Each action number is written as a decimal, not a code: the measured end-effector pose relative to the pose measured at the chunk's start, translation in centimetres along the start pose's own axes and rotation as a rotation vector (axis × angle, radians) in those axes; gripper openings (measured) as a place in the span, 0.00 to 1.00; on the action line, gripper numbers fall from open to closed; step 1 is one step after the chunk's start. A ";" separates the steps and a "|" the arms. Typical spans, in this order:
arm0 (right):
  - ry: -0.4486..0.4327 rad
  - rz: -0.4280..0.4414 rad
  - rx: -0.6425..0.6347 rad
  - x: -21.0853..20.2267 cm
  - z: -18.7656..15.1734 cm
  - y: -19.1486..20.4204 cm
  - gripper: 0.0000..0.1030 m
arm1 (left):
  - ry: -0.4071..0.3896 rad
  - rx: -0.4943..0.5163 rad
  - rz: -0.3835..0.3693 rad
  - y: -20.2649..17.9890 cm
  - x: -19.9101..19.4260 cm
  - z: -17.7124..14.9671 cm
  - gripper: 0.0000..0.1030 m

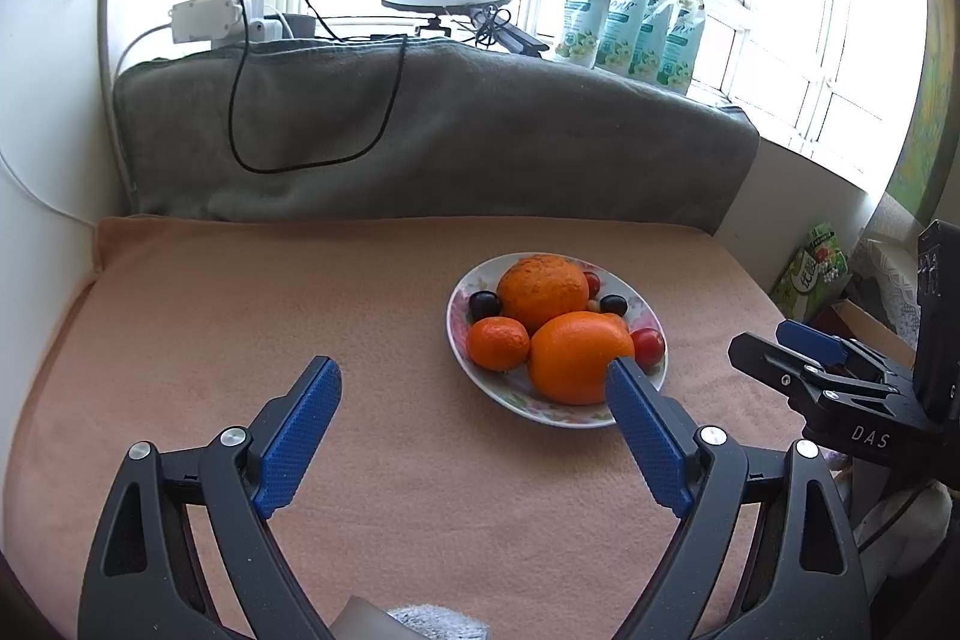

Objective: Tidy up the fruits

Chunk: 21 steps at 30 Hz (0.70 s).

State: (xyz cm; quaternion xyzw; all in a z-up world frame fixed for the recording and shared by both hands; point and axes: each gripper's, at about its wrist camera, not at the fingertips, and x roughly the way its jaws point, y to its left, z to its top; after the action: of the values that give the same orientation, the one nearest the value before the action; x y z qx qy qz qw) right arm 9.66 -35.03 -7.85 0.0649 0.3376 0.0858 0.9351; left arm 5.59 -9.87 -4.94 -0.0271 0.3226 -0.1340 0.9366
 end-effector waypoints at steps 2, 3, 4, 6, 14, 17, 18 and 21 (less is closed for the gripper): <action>0.000 0.001 0.001 0.0 0.0 0.0 0.90 | 0.000 0.000 -0.001 0.0 0.0 0.0 0.87; 0.000 0.001 0.002 0.0 0.0 0.0 0.90 | 0.000 0.001 -0.001 0.0 0.0 0.0 0.87; 0.001 0.002 0.002 0.0 0.0 0.0 0.90 | 0.000 0.000 0.000 0.0 0.0 0.0 0.87; 0.002 0.004 0.003 0.1 0.0 0.1 0.90 | 0.000 -0.001 -0.001 0.0 0.0 0.0 0.87; 0.001 0.005 0.006 0.0 -0.1 -0.1 0.90 | -0.002 0.006 -0.003 0.0 0.0 0.0 0.87; 0.005 0.008 0.009 0.0 -0.2 -0.2 0.90 | -0.002 0.006 -0.003 -0.1 0.0 0.0 0.87; 0.007 0.007 0.009 0.0 -0.2 -0.2 0.90 | -0.002 0.006 -0.002 -0.1 0.0 0.0 0.87; 0.012 0.009 0.006 0.1 -0.1 -0.2 0.90 | -0.002 0.005 -0.001 -0.1 -0.1 0.0 0.87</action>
State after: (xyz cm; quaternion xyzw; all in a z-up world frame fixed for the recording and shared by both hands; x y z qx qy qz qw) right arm 9.70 -35.17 -8.07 0.0685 0.3430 0.0893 0.9326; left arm 5.53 -9.95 -4.89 -0.0253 0.3212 -0.1354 0.9369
